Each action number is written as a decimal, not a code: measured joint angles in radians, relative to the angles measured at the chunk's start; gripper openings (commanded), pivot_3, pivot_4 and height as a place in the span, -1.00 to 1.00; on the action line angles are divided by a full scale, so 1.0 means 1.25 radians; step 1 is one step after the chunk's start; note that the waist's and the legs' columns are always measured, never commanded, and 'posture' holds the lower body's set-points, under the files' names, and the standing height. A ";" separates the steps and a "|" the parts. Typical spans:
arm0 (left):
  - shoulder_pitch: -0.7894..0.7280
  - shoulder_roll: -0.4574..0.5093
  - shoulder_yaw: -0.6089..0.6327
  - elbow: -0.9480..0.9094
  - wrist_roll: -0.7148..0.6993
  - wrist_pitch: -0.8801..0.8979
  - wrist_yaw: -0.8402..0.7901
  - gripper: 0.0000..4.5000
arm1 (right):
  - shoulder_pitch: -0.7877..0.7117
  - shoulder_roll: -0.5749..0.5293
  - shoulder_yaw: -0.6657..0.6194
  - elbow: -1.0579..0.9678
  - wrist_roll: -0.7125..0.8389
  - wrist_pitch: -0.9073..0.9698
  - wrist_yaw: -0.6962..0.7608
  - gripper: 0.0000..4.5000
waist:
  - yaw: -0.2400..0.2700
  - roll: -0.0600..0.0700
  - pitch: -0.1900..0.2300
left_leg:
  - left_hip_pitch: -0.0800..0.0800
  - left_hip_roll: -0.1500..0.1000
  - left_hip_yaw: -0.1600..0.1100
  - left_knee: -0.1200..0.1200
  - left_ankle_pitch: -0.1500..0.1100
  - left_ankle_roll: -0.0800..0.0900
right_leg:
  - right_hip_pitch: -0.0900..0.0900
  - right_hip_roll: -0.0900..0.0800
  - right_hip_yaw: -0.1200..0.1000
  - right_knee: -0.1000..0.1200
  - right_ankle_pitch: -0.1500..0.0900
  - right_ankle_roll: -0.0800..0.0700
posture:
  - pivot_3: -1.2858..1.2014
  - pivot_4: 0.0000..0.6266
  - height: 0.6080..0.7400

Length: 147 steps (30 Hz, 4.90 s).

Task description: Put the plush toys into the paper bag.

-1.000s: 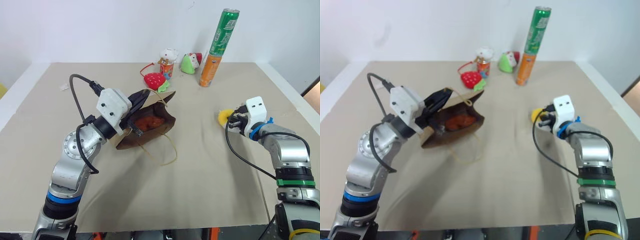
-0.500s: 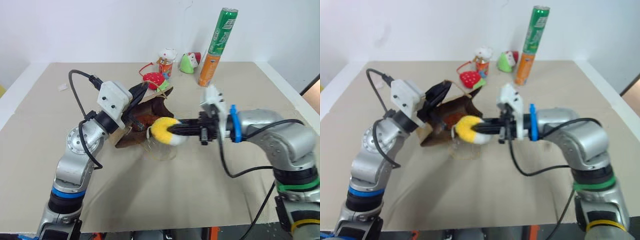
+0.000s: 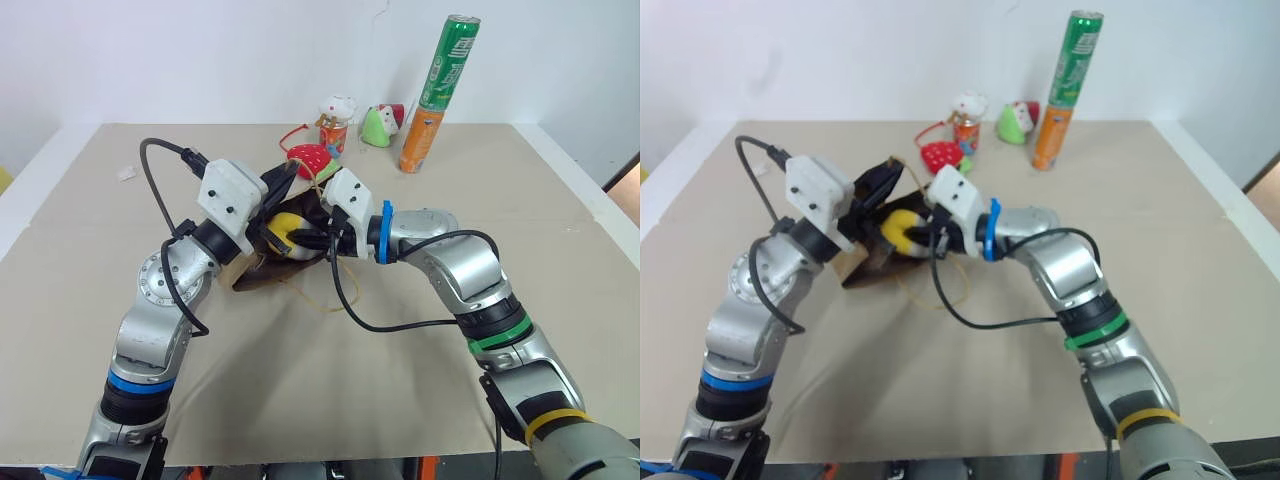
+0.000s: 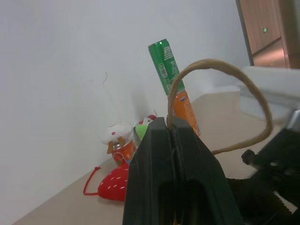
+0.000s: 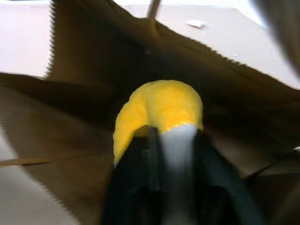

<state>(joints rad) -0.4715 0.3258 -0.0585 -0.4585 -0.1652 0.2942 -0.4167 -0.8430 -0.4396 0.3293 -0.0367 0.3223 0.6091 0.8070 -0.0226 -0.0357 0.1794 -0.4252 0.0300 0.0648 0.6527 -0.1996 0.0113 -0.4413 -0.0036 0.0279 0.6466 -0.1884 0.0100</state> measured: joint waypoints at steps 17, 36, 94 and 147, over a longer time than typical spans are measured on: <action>0.000 0.015 0.003 -0.008 0.000 0.021 -0.004 -1.00 | 0.118 -0.248 -0.233 -0.166 0.213 0.181 0.197 0.96 | 0.003 0.000 0.000 | 0.000 0.000 -0.001 -0.001 0.000 0.000 | 0.000 -0.001 -0.002 0.000 -0.001 -0.002 | 0.03 -0.52 1.00; -0.006 0.005 -0.004 -0.007 0.000 0.024 -0.003 -1.00 | 0.284 -0.153 -0.154 -0.258 0.229 0.208 0.102 -0.49 | 0.001 0.000 0.000 | 0.000 0.000 -0.002 0.000 0.000 0.000 | 0.001 -0.001 -0.002 0.000 0.000 -0.001 | 0.03 -0.52 1.00; -0.039 -0.009 -0.021 0.074 -0.007 -0.018 -0.028 -1.00 | 0.116 -0.338 -0.244 -0.180 0.275 0.200 0.181 -0.92 | 0.000 0.000 0.000 | -0.001 0.000 -0.001 0.000 -0.001 0.001 | 0.000 -0.001 -0.001 -0.001 0.000 0.000 | 0.03 -0.52 1.00; 0.155 0.178 0.122 -0.079 -0.350 0.147 -0.270 1.00 | 0.313 -0.345 -0.312 -0.307 0.305 0.232 0.189 -0.81 | -0.009 0.000 0.001 | 0.002 0.001 -0.001 0.001 0.000 -0.001 | 0.001 0.000 -0.002 0.000 -0.005 -0.005 | 0.03 -0.52 1.00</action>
<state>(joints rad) -0.2778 0.5489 0.0943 -0.5576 -0.6028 0.4781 -0.7540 -0.4515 -0.8714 -0.0612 -0.4205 0.7031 0.8996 1.0438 -0.0340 -0.0355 0.1800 -0.4226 0.0312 0.0642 0.6539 -0.1992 0.0104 -0.4400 -0.0034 0.0258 0.6466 -0.1944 0.0033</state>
